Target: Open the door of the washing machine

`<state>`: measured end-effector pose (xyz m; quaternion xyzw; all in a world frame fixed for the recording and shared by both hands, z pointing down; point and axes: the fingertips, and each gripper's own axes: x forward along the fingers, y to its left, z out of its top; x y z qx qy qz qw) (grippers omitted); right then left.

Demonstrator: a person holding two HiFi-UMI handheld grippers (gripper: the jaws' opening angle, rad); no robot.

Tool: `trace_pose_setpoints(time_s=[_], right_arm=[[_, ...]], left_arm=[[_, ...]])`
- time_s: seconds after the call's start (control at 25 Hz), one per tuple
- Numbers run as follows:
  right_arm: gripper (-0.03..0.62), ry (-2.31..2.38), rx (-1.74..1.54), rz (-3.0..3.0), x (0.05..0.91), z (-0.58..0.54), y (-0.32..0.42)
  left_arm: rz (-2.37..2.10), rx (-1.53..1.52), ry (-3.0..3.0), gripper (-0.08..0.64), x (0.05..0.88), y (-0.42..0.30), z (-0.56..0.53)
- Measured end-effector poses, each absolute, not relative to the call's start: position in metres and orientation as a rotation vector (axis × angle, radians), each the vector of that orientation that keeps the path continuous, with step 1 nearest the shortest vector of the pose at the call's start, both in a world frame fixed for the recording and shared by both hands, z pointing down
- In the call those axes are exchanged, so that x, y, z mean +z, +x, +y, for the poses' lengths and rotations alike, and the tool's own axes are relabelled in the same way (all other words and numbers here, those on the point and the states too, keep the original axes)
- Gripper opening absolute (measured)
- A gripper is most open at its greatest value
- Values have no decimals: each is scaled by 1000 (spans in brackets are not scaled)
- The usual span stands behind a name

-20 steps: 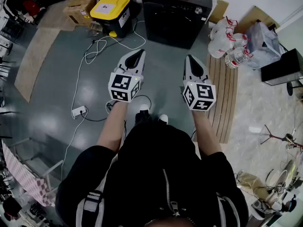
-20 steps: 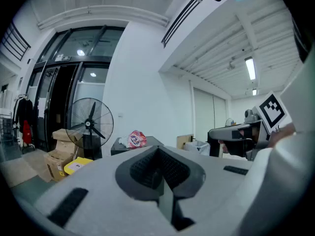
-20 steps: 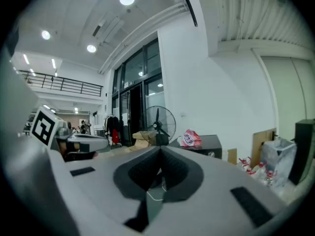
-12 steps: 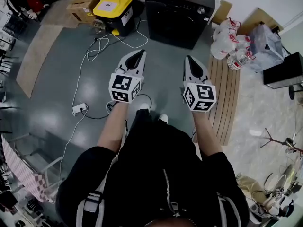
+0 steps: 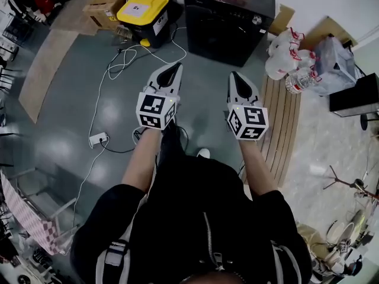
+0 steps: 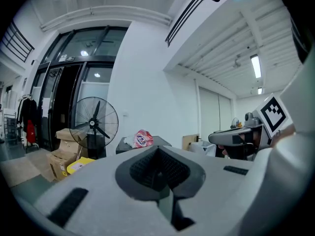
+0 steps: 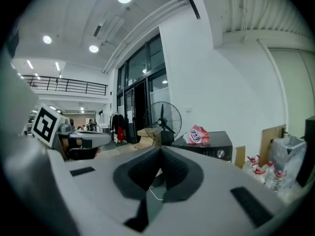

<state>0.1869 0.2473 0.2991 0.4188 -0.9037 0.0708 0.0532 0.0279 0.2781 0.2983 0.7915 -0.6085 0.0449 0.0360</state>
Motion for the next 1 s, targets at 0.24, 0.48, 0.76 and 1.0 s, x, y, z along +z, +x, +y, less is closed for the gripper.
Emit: trace_pose_setpoints(time_s=[0.24,0.48,0.76,1.0], right_arm=[[3,1307,230,-2729,307,192,124],[3,1391,267,-2651,325,137,54],[3,1514,323,-2570,336,84,6],[3,1586,352,-2520,343,38,-7]], left_arm=[[-1827,144,2460,1,306,-30,218],[-1742,191,2525,2,317,-97,160],[-1632,222,2602,0,324,-143,96],[-1562,212,2621,0,335,-157,44]])
